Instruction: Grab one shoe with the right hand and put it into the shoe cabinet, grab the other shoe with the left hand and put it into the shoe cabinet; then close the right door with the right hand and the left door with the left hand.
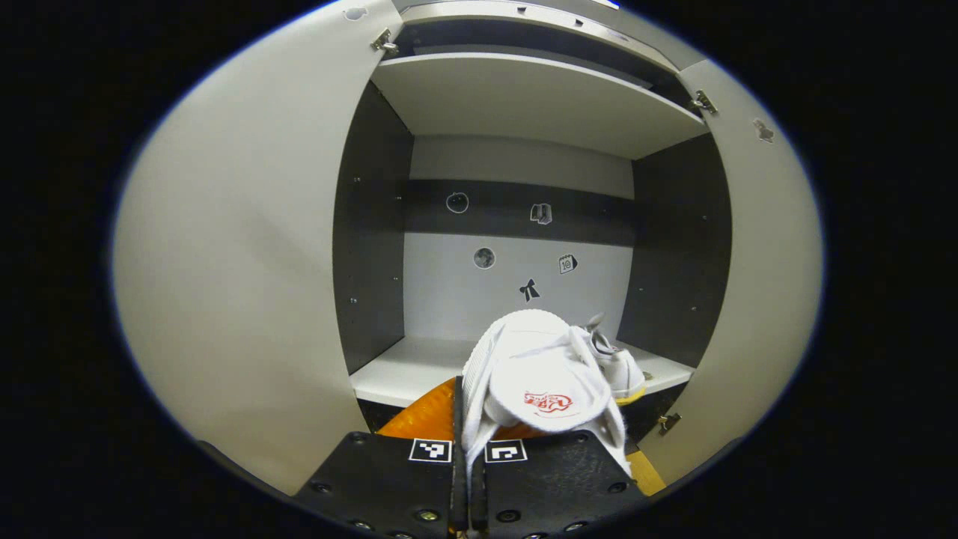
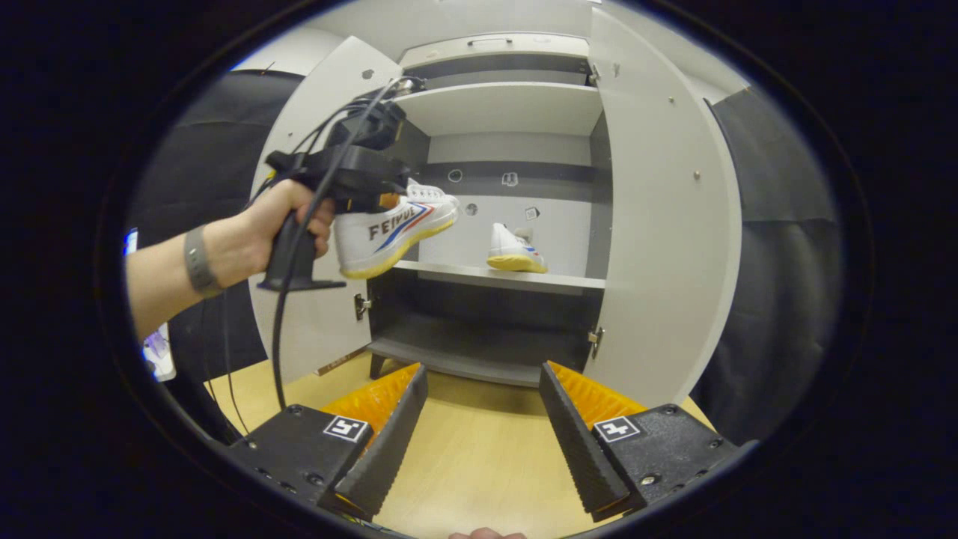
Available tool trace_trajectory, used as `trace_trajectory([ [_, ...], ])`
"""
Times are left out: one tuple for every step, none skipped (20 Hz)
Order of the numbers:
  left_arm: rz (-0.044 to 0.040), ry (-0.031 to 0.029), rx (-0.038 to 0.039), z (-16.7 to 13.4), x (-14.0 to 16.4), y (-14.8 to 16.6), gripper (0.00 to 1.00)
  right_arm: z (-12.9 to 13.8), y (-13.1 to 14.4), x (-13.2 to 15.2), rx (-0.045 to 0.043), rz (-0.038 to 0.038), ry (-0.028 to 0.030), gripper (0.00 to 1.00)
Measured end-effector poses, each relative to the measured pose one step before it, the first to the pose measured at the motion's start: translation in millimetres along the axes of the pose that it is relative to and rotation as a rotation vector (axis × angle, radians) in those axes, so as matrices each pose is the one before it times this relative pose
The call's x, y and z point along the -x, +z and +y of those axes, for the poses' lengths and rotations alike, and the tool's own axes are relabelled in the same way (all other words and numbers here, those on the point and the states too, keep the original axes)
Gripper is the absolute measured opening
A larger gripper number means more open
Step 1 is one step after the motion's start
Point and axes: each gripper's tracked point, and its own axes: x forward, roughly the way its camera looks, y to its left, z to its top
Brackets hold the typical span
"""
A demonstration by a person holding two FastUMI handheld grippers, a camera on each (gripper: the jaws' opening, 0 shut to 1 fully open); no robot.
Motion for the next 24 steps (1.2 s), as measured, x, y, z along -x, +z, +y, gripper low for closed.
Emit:
trace_trajectory([
  [0.00828, 0.01431, -0.00854, 1.41, -16.08, 7.75, 0.02, -3.22, 0.38, 1.42, -0.0069, -0.00081, -0.00805, 0.95],
  [0.00531, 0.01337, -0.01326, 1.57, -17.36, 5.99, 0.02, -2.97, -0.13, 1.03, -0.00786, -0.00153, -0.00799, 0.95],
  [0.02106, 0.01414, -0.01583, 1.93, -16.7, 0.58, 0.02, -3.54, -0.86, 0.37, -0.00554, 0.00236, -0.00661, 0.94],
  [0.03166, 0.00689, -0.00427, -2.2, -14.93, -2.69, 0.02, -3.5, -0.21, 0.91, -0.00213, 0.00015, -0.00871, 0.94],
  [0.02614, 0.00169, 0.00508, -2.9, -12.52, -1.49, 0.02, -3.15, -0.44, 1.0, 0.0005, -0.00111, -0.01001, 0.95],
  [0.02202, 0.00368, 0.0048, 0.08, -13.48, -1.95, 0.02, -3.38, 0.01, 1.16, 0.00176, -0.00052, -0.00987, 0.95],
  [0.03574, 0.00529, 0.01296, 2.69, -10.51, -5.55, 0.02, -2.23, -1.27, 0.19, 0.00132, 0.00138, -0.00633, 0.95],
  [0.0319, 0.00549, 0.00763, 0.9, -12.24, -4.86, 0.02, -2.25, -0.7, 0.81, 0.00309, 0.00184, -0.00744, 0.95],
  [0.03614, 0.01145, 0.00452, 0.2, -11.3, -4.76, 0.02, -3.3, -0.73, 0.0, 0.00267, 0.00218, -0.00895, 0.95],
  [0.02092, 0.00703, -0.00734, 0.3, -10.47, -1.84, 0.02, -2.24, 0.17, -0.11, -0.00075, -0.00181, -0.0056, 0.95],
  [0.01415, 0.01098, -0.00807, 1.01, -7.39, -0.99, 0.02, -2.41, -0.63, -0.34, -0.00334, 0.00006, -0.00669, 0.94],
  [0.01105, 0.01206, -0.00176, 1.71, -7.64, -0.13, 0.02, -1.4, -1.49, -1.1, -0.00406, 0.00348, -0.0022, 0.94],
  [0.0118, 0.00424, 0.00325, -0.68, -4.87, -0.06, 0.02, -1.04, -2.44, -1.49, -0.00421, 0.00456, -0.00344, 0.94],
  [0.01657, 0.00038, 0.00714, -2.16, -4.63, 0.33, 0.02, -0.89, -2.09, -1.31, -0.00302, 0.00492, -0.00166, 0.95],
  [0.01676, 0.00104, 0.00082, 1.03, -5.28, -0.77, 0.02, -1.03, -1.43, -0.39, -0.00302, 0.00307, -0.0023, 0.94],
  [0.02129, 0.00774, -0.00485, 0.58, -4.57, -1.16, 0.02, -1.53, -0.91, -0.86, -0.00277, 0.00148, -0.00287, 0.94],
  [0.02286, 0.00125, -0.01225, -0.29, -4.26, -3.23, 0.02, -0.88, -1.12, -0.96, -0.00226, 0.00262, -0.00127, 0.94],
  [0.02717, -0.00006, -0.00447, -0.17, -3.28, -4.64, 0.02, -1.46, 0.11, -1.37, -0.00278, 0.00078, -0.00227, 0.95],
  [0.02684, -0.00244, -0.00182, -0.62, -3.84, -4.88, 0.02, -1.62, -0.81, -1.52, -0.00193, 0.00179, -0.00268, 0.95],
  [0.02456, -0.00409, 0.00144, -1.53, -3.53, -5.51, 0.02, -1.34, -0.78, -1.69, -0.00142, 0.00349, -0.00282, 0.95],
  [0.01129, -0.00224, -0.00119, 1.87, -1.29, -1.71, 0.02, -1.07, -0.35, -1.15, -0.00305, 0.0016, -0.00214, 0.95],
  [0.01592, -0.00525, 0.00887, 0.3, -1.9, -1.66, 0.03, -0.46, 0.21, -1.47, -0.00332, 0.00167, -0.0002, 0.95],
  [0.01069, -0.01177, 0.00272, -2.06, -0.03, -0.22, 0.02, -0.43, -0.57, -0.75, -0.00319, 0.00096, 0.00003, 0.95],
  [0.03156, -0.0158, -0.00651, -2.25, -0.72, -5.13, 0.14, -0.35, 0.08, -0.99, -0.00235, 0.00178, -0.00005, 0.95],
])
